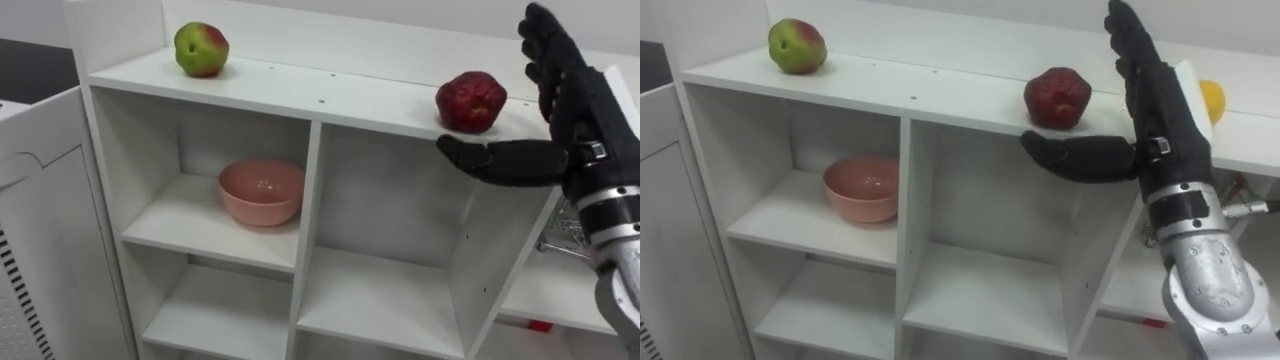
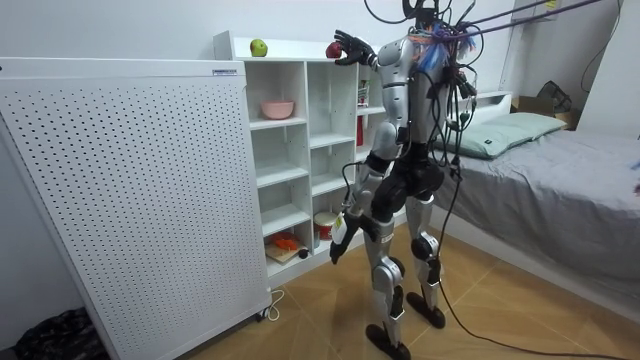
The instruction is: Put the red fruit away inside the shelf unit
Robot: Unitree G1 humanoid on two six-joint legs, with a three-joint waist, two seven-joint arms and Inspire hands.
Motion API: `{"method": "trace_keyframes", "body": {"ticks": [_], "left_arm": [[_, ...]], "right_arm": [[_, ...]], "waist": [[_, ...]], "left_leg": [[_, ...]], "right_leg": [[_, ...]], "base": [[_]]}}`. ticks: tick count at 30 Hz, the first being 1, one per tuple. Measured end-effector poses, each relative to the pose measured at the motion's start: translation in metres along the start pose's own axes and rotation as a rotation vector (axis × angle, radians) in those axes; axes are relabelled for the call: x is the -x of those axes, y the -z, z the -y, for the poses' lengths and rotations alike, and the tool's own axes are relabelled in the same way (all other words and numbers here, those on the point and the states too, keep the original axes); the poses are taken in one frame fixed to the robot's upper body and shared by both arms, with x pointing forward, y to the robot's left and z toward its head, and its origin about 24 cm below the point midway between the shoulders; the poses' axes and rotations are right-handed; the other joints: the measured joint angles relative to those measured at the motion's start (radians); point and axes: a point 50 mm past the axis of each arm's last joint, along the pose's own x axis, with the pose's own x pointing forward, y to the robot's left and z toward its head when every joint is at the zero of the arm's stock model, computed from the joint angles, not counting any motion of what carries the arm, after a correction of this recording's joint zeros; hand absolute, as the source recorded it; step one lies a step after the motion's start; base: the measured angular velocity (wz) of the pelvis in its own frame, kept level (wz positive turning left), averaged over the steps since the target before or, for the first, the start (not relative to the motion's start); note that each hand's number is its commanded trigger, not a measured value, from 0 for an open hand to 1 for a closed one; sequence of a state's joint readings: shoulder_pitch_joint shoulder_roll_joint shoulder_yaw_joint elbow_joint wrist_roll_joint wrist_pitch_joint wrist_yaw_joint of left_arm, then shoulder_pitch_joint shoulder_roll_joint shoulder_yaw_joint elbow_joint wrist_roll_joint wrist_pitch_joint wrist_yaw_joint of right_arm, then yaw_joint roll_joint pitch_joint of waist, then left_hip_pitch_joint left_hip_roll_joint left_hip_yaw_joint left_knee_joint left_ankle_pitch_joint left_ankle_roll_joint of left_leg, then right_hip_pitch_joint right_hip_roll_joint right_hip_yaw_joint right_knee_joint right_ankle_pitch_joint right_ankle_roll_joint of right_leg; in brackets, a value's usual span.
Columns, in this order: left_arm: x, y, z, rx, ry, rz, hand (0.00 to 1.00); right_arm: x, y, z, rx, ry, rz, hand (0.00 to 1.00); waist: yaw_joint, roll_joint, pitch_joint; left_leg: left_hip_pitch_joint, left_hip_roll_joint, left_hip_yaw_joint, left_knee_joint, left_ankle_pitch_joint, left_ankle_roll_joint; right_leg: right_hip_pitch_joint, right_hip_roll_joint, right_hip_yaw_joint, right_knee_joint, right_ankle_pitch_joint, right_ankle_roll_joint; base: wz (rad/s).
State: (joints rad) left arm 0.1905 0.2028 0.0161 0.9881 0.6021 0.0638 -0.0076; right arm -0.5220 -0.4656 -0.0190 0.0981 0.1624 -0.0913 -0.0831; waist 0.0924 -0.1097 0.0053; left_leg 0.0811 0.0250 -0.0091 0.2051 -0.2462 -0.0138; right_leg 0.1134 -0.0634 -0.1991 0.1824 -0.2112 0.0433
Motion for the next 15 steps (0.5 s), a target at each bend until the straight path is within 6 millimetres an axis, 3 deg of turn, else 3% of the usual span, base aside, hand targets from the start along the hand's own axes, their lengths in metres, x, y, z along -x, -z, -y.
{"method": "trace_keyframes", "body": {"ticks": [7, 15], "left_arm": [[0.001, 0.01, 0.002, -0.004, 0.008, -0.031, 0.0], [0.003, 0.015, 0.005, -0.005, 0.021, -0.045, 0.0]], "right_arm": [[-0.005, 0.006, 0.004, -0.031, -0.007, -0.047, 0.0], [-0.014, 0.004, 0.001, -0.019, -0.079, -0.048, 0.0]], "waist": [[0.006, -0.035, -0.0008], [0.024, -0.036, 0.0007]], "left_leg": [[0.001, 0.0, 0.0, 0.0, 0.001, -0.001], [0.002, -0.001, -0.002, 0.002, 0.001, -0.001]], "right_leg": [[0.002, 0.001, 0.0, 0.0, 0.0, 0.0], [0.011, 0.001, -0.001, -0.014, 0.0, 0.0]], "base": [[0.0], [0.0]]}}
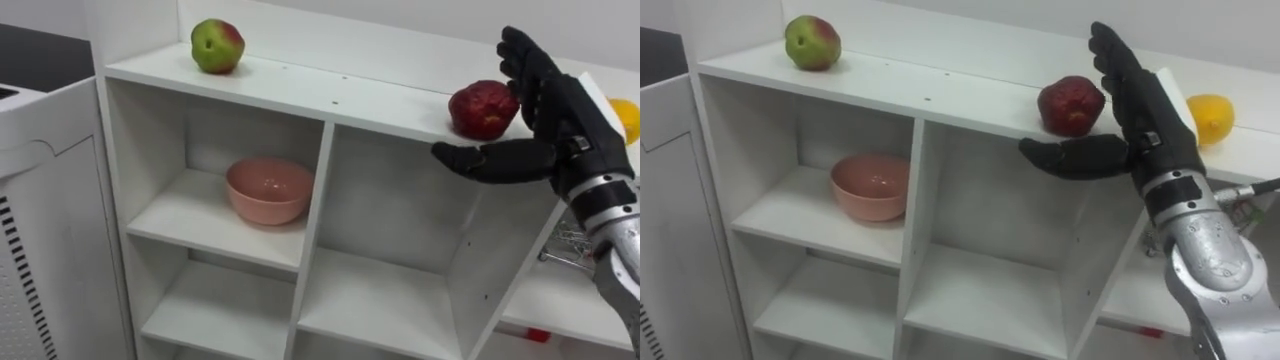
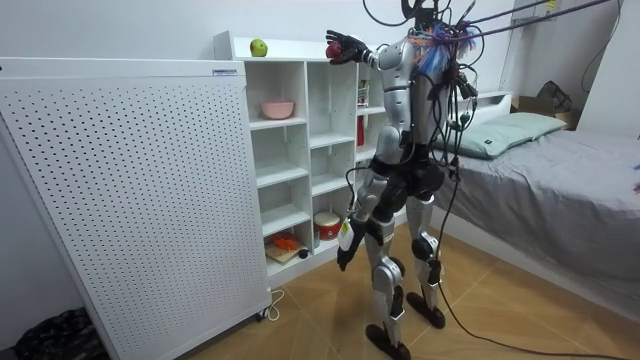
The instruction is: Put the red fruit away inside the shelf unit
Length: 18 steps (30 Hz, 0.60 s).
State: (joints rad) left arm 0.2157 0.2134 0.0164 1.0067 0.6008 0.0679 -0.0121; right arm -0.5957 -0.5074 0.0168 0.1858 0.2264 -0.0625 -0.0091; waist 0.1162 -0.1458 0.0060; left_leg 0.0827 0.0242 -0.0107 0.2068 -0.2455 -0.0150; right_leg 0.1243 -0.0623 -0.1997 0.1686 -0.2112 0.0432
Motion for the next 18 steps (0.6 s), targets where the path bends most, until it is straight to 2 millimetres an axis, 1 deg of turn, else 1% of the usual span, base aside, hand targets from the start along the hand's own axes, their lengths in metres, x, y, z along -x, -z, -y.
{"method": "trace_keyframes", "body": {"ticks": [2, 3, 8, 14, 18], "left_arm": [[0.0007, 0.0031, 0.0018, 0.0, 0.005, -0.008, 0.0], [0.001, 0.0046, 0.0026, 0.0, 0.007, -0.013, 0.0], [0.0009, 0.0049, 0.0023, 0.0, 0.01, -0.018, 0.0], [0.0003, 0.0029, 0.0008, 0.0, 0.01, -0.017, 0.0], [-0.0002, 0.0011, -0.0002, 0.0, 0.006, -0.013, 0.0]], "right_arm": [[-0.0016, -0.0006, -0.0001, 0.0, -0.01, 0.001, 0.64], [-0.0022, -0.0009, 0.0001, 0.0, -0.011, 0.002, 1.0], [-0.0038, -0.0032, -0.0003, 0.005, -0.034, 0.009, 1.0], [-0.0039, -0.0068, -0.0035, 0.089, -0.127, 0.013, 1.0], [-0.0063, -0.009, -0.0019, 0.097, -0.096, 0.021, 1.0]], "waist": [[-0.001, 0.002, 0.0012], [-0.001, 0.002, 0.0014], [0.0, 0.002, 0.001], [0.0, 0.0, 0.0], [0.008, 0.0, -0.0003]], "left_leg": [[-0.001, 0.0, 0.0, 0.0, 0.0, -0.001], [-0.001, 0.0, 0.0, 0.0, 0.0, -0.001], [-0.004, 0.0, -0.002, 0.0, 0.001, -0.001], [-0.004, 0.0, -0.005, 0.0, 0.001, -0.001], [0.0, 0.0, -0.005, 0.0, 0.001, -0.001]], "right_leg": [[0.0, 0.0, -0.001, 0.0, 0.0, 0.0], [0.0, 0.0, -0.001, 0.0, 0.0, 0.0], [-0.002, 0.0, -0.004, 0.0, 0.0, 0.0], [-0.003, 0.0, -0.005, 0.0, 0.0, 0.0], [0.002, 0.0, -0.004, 0.0, 0.0, 0.0]], "base": [[0.0], [0.0], [0.0], [0.0], [0.0]]}}
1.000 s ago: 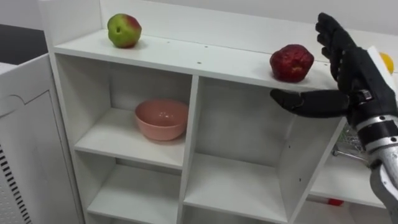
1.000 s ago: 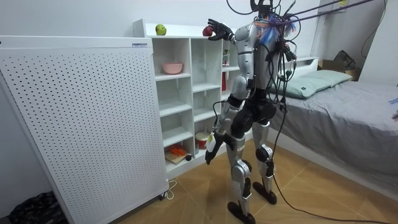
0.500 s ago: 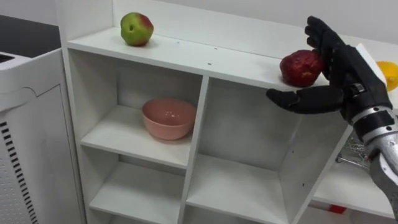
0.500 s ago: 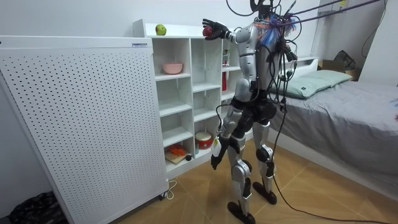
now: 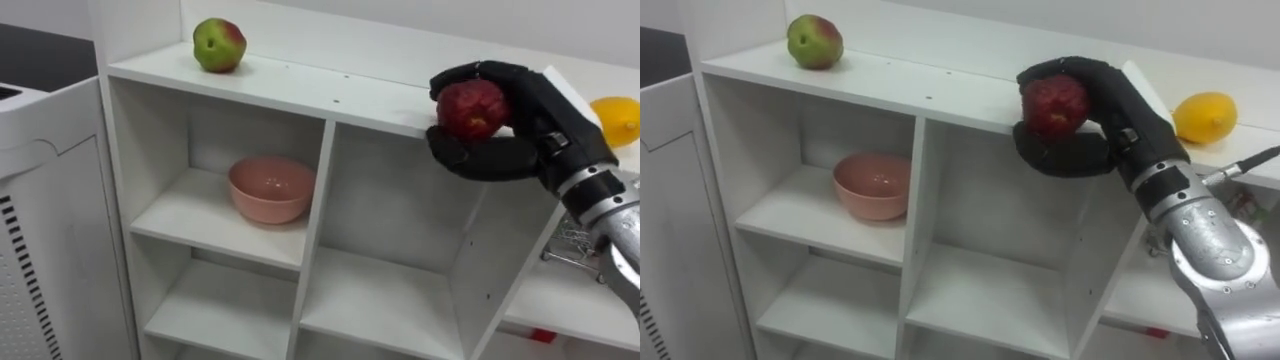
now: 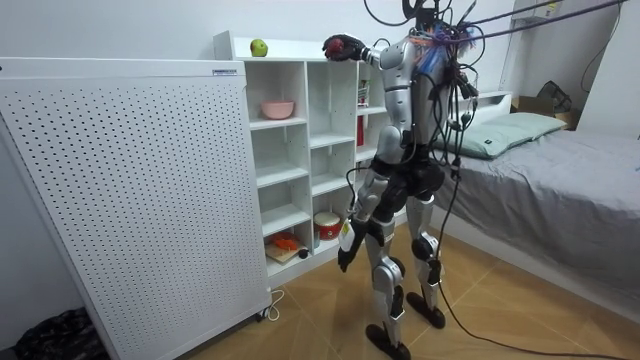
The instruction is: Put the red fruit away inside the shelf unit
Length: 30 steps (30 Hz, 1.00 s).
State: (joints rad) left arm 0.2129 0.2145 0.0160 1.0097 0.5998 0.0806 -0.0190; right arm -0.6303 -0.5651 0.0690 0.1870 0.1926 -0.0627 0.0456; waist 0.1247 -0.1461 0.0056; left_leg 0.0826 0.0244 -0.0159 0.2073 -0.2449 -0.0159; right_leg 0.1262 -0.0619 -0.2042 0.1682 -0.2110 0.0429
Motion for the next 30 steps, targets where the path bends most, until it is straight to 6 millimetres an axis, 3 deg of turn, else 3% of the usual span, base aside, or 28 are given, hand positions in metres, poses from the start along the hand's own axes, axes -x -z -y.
{"method": "trace_keyframes", "body": {"ticks": [4, 13, 17, 20, 24, 30], "left_arm": [[0.0, -0.001, -0.001, 0.001, -0.007, 0.001, 0.0], [-0.001, -0.003, -0.003, 0.0, -0.013, 0.008, 0.0], [-0.001, -0.005, -0.004, 0.01, -0.015, 0.012, 0.0], [-0.002, -0.007, -0.006, 0.017, -0.018, 0.018, 0.0], [-0.002, -0.012, -0.007, -0.007, -0.034, 0.032, 0.0], [-0.004, -0.016, -0.011, -0.021, -0.058, 0.03, 0.0]], "right_arm": [[-0.001, -0.002, 0.002, -0.003, 0.038, 0.007, 1.0], [-0.001, -0.001, -0.003, -0.022, 0.004, 0.009, 1.0], [-0.002, -0.006, -0.006, -0.017, -0.013, 0.03, 1.0], [0.0, -0.013, -0.011, -0.019, -0.037, 0.06, 1.0], [0.0, -0.02, -0.023, -0.034, -0.089, 0.09, 1.0], [0.019, -0.033, -0.05, -0.081, -0.178, 0.164, 1.0]], "waist": [[0.015, 0.0, 0.0002], [0.018, 0.009, 0.0085], [0.017, 0.008, 0.0079], [0.013, 0.013, 0.0101], [0.008, 0.025, 0.0074], [0.016, 0.031, 0.0064]], "left_leg": [[0.001, 0.0, -0.007, 0.0, 0.0, 0.0], [0.015, 0.0, -0.019, -0.001, 0.0, 0.0], [0.016, -0.001, -0.019, -0.002, 0.0, 0.0], [0.014, -0.001, -0.019, -0.002, 0.0, 0.0], [0.017, 0.0, -0.017, -0.002, 0.0, 0.0], [0.016, 0.001, -0.009, -0.003, 0.0, 0.0]], "right_leg": [[0.003, 0.001, -0.001, 0.0, 0.0, 0.0], [0.024, 0.002, -0.006, -0.002, 0.0, 0.0], [0.023, 0.002, 0.01, -0.001, 0.0, 0.0], [0.022, 0.002, 0.009, -0.002, 0.0, 0.0], [0.021, 0.002, 0.009, -0.001, 0.0, 0.0], [0.016, 0.002, 0.015, -0.001, 0.0, 0.0]], "base": [[0.04], [0.06], [-0.01], [-0.02], [-0.03], [-0.03]]}}
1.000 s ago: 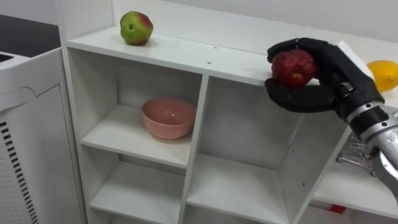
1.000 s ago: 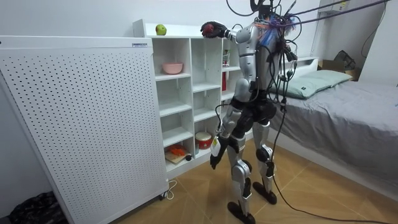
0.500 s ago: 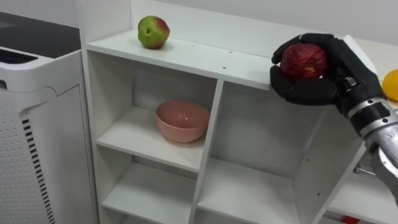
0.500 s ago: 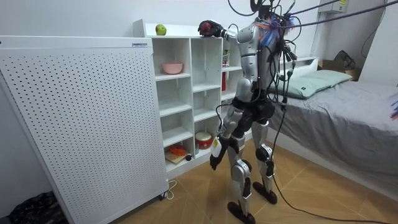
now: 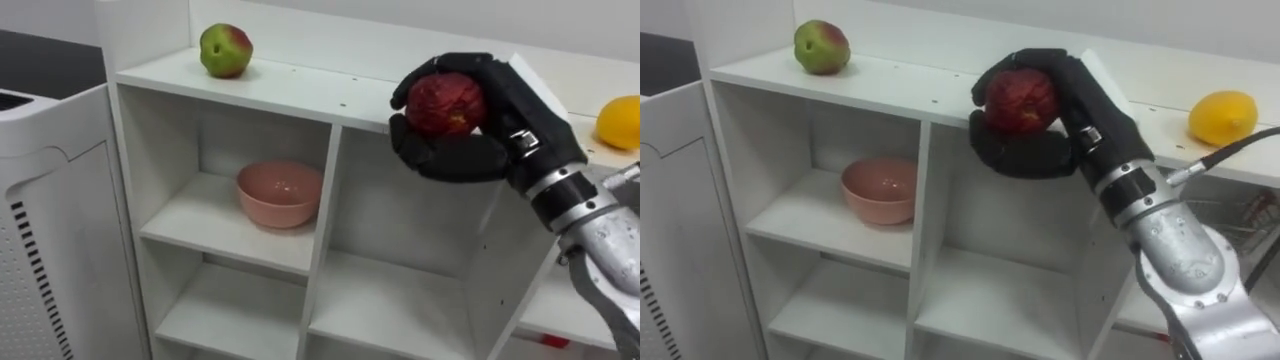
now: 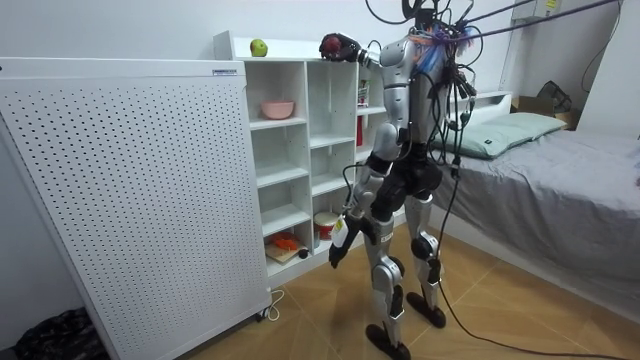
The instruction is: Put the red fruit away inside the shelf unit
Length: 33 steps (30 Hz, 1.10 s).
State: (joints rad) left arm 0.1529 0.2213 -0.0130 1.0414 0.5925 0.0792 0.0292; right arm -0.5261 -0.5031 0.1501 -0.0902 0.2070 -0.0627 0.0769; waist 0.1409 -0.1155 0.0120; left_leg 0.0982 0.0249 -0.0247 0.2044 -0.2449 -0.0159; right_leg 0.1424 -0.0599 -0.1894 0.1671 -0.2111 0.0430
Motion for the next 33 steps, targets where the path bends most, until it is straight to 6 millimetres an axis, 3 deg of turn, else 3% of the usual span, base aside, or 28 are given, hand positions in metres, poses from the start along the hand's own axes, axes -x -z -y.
{"method": "trace_keyframes", "body": {"ticks": [7, 12, 15, 20, 23, 27, 28, 30, 33], "left_arm": [[-0.002, -0.005, -0.001, -0.035, 0.012, 0.003, 0.0], [-0.003, -0.003, 0.002, -0.079, 0.038, -0.014, 0.0], [-0.003, -0.004, 0.005, -0.098, 0.047, -0.008, 0.0], [-0.003, -0.006, 0.01, -0.047, 0.072, 0.002, 0.0], [-0.004, -0.01, 0.009, -0.012, 0.073, 0.003, 0.0], [-0.005, -0.022, 0.012, 0.009, 0.088, 0.04, 0.0], [-0.005, -0.025, 0.011, 0.014, 0.086, 0.055, 0.0], [-0.006, -0.026, 0.011, 0.044, 0.084, 0.059, 0.0], [-0.005, -0.02, 0.014, 0.072, 0.094, 0.038, 0.0]], "right_arm": [[0.011, 0.009, -0.047, -0.045, -0.183, -0.038, 1.0], [0.025, 0.022, -0.07, -0.044, -0.243, -0.1, 1.0], [0.035, 0.033, -0.087, -0.072, -0.292, -0.152, 1.0], [0.053, 0.069, -0.102, -0.091, -0.343, -0.323, 1.0], [0.059, 0.081, -0.112, -0.108, -0.356, -0.378, 1.0], [0.073, 0.109, -0.125, -0.158, -0.357, -0.515, 1.0], [0.078, 0.115, -0.126, -0.152, -0.363, -0.551, 1.0], [0.083, 0.12, -0.126, -0.143, -0.37, -0.579, 1.0], [0.088, 0.125, -0.128, -0.151, -0.37, -0.608, 1.0]], "waist": [[0.002, 0.0, -0.0063], [0.006, 0.005, -0.0034], [0.008, 0.01, -0.0005], [0.009, 0.032, 0.0023], [0.005, 0.057, 0.016], [0.016, 0.086, 0.031], [0.022, 0.091, 0.0314], [0.029, 0.1, 0.0309], [0.029, 0.107, 0.029]], "left_leg": [[-0.02, 0.0, 0.005, 0.008, 0.0, 0.0], [-0.03, 0.0, 0.006, 0.025, 0.0, 0.0], [-0.047, 0.0, 0.004, 0.034, 0.0, 0.0], [-0.106, 0.0, 0.001, 0.08, 0.0, 0.0], [-0.206, 0.004, 0.003, 0.172, 0.0, 0.0], [-0.344, -0.01, 0.024, 0.307, -0.02, 0.007], [-0.398, -0.022, 0.028, 0.36, -0.041, 0.01], [-0.486, -0.023, 0.039, 0.444, -0.076, 0.011], [-0.597, -0.016, 0.037, 0.566, -0.108, -0.003]], "right_leg": [[-0.018, -0.001, -0.001, 0.005, 0.0, 0.0], [-0.022, -0.002, -0.003, 0.007, 0.001, -0.002], [-0.034, -0.002, -0.004, 0.01, 0.002, -0.004], [-0.092, -0.008, -0.008, 0.063, 0.002, -0.004], [-0.193, -0.016, -0.007, 0.161, -0.002, -0.007], [-0.371, -0.069, -0.015, 0.378, -0.071, -0.02], [-0.435, -0.087, -0.012, 0.455, -0.103, -0.024], [-0.532, -0.102, -0.002, 0.553, -0.145, -0.036], [-0.643, -0.109, 0.001, 0.674, -0.19, -0.057]], "base": [[-0.02], [-0.01], [0.0], [0.04], [-0.02], [0.01], [0.0], [-0.08], [-0.01]]}}
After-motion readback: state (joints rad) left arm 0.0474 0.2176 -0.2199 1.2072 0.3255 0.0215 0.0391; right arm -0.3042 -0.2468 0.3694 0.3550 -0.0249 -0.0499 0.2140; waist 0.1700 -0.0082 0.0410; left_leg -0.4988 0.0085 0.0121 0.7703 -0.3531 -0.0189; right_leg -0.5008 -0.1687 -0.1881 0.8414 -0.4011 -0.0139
